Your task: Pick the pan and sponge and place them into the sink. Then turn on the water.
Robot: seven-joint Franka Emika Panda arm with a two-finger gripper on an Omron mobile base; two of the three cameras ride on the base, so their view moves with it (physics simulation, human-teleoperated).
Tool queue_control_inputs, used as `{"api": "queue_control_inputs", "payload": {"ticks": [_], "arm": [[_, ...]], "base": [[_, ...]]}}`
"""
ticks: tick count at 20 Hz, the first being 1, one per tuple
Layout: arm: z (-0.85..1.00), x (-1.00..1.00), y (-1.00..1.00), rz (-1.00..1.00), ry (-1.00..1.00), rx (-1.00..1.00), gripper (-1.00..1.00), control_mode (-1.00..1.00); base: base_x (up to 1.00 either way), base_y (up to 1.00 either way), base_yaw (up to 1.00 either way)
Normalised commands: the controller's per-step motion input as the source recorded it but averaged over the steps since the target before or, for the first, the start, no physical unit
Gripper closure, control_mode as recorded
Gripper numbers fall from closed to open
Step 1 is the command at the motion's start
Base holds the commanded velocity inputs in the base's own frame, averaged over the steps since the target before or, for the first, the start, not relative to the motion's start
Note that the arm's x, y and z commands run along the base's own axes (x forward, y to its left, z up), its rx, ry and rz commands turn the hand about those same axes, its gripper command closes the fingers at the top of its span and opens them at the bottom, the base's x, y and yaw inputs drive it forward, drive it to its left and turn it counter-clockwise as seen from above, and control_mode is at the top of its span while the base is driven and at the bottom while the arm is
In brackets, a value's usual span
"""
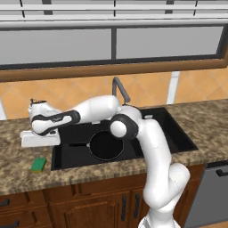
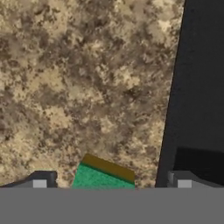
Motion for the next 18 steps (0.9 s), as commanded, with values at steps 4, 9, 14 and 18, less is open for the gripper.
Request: {"api": "queue_control_inputs", "payload": {"ticks": [4,9,14,18], "arm": [[-0.14,-0.29,0.00,-0.01,0.00,-0.02,-1.00,-1.00],[-0.21,-0.30,0.00,-0.01,0.00,-0.04,-1.00,-1.00],[-0.20,-0.28,0.00,-0.01,0.00,-0.03,-1.00,-1.00],[-0.19,-0.06,0.08,0.00,0.00,-0.01,-1.00,-1.00]], "base": [[0.00,0.00,0.00],[0.00,0.00,0.00],[0.00,0.00,0.00],[0.00,0.00,0.00]]}}
